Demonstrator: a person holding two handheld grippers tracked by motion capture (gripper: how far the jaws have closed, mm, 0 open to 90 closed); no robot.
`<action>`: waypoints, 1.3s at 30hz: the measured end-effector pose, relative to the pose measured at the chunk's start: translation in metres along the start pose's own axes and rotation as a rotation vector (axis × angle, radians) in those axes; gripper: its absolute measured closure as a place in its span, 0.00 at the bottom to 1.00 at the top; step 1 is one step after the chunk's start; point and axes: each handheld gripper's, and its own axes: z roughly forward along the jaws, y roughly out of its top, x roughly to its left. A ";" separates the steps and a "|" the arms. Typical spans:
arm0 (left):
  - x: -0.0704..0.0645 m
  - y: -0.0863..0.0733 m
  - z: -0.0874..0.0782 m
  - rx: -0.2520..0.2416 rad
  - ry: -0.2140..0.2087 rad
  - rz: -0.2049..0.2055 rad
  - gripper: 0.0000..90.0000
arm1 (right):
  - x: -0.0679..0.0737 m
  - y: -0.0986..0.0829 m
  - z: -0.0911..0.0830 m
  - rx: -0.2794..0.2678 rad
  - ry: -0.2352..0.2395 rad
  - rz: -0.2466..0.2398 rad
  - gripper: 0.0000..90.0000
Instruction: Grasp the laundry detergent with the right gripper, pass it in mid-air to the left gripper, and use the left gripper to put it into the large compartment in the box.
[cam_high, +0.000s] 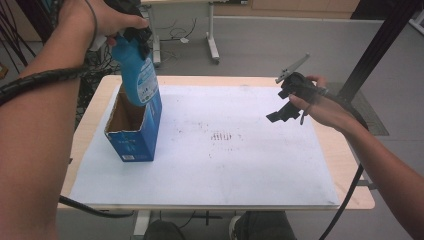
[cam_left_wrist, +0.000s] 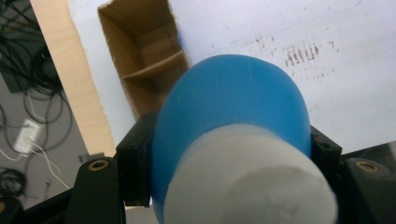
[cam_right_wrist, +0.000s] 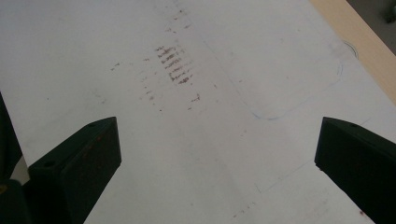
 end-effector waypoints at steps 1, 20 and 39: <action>0.003 0.000 0.000 0.005 -0.001 -0.017 0.40 | 0.000 -0.001 0.000 0.002 -0.001 0.002 0.00; 0.038 -0.001 -0.001 0.015 0.039 -0.226 0.41 | -0.004 -0.006 0.001 0.014 -0.007 0.007 0.00; 0.064 -0.013 0.013 -0.023 0.041 -0.331 0.41 | -0.004 -0.008 0.001 0.010 -0.014 0.008 0.00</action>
